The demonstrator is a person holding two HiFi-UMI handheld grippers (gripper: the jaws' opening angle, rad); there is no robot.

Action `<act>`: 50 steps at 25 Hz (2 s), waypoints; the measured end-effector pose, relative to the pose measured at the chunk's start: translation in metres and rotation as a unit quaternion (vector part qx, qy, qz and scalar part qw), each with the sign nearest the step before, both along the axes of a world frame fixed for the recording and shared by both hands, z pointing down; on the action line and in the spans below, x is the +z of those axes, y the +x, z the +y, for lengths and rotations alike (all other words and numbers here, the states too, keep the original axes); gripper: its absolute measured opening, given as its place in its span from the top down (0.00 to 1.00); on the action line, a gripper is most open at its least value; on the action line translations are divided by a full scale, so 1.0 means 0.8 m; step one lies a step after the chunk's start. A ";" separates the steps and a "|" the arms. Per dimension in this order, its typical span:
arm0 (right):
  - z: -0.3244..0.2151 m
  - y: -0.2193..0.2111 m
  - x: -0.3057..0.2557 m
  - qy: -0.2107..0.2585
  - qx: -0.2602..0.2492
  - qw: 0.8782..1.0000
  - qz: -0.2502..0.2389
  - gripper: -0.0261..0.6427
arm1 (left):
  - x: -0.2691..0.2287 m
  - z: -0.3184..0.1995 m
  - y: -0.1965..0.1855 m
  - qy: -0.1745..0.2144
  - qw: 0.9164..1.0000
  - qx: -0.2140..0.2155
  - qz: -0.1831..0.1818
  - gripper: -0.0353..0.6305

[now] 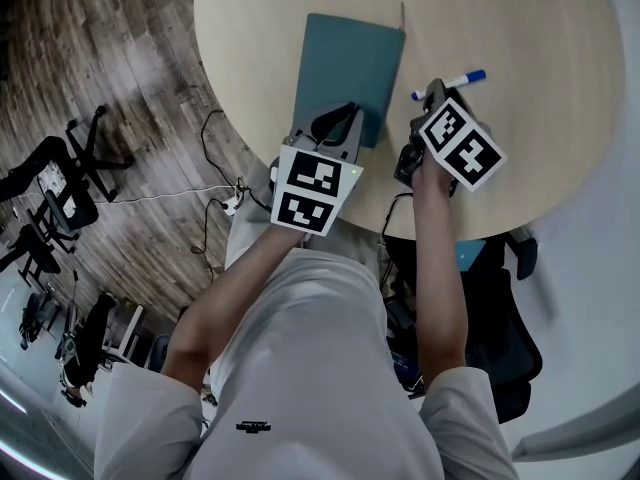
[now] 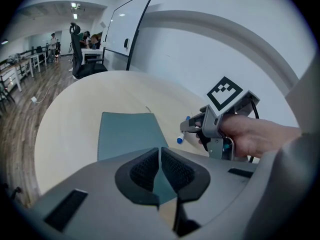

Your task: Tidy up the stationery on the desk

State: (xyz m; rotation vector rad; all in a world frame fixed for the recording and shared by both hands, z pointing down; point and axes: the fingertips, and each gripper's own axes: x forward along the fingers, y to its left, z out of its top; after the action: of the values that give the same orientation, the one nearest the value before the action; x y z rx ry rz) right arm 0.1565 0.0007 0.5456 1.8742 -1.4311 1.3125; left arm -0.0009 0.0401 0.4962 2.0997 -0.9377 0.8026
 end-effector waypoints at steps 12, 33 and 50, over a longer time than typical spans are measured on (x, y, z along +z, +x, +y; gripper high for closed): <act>0.032 -0.003 -0.008 -0.019 -0.049 0.999 -0.007 0.85 | -0.011 0.022 0.007 0.010 1.000 0.000 -0.001 0.90; 0.046 -0.076 -0.038 0.032 -0.155 0.987 -0.038 0.91 | -0.015 0.028 -0.020 0.006 0.999 -0.034 0.005 0.90; 0.055 -0.049 0.008 -0.022 -0.157 0.987 -0.003 0.83 | -0.002 0.029 -0.019 -0.007 0.999 -0.035 0.005 0.90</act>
State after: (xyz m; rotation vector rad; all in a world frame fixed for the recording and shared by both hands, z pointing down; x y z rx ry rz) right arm 0.1176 0.0444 0.5518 1.5392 -1.6090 1.1846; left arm -0.0157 0.0632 0.4946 2.0457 -0.9932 0.7595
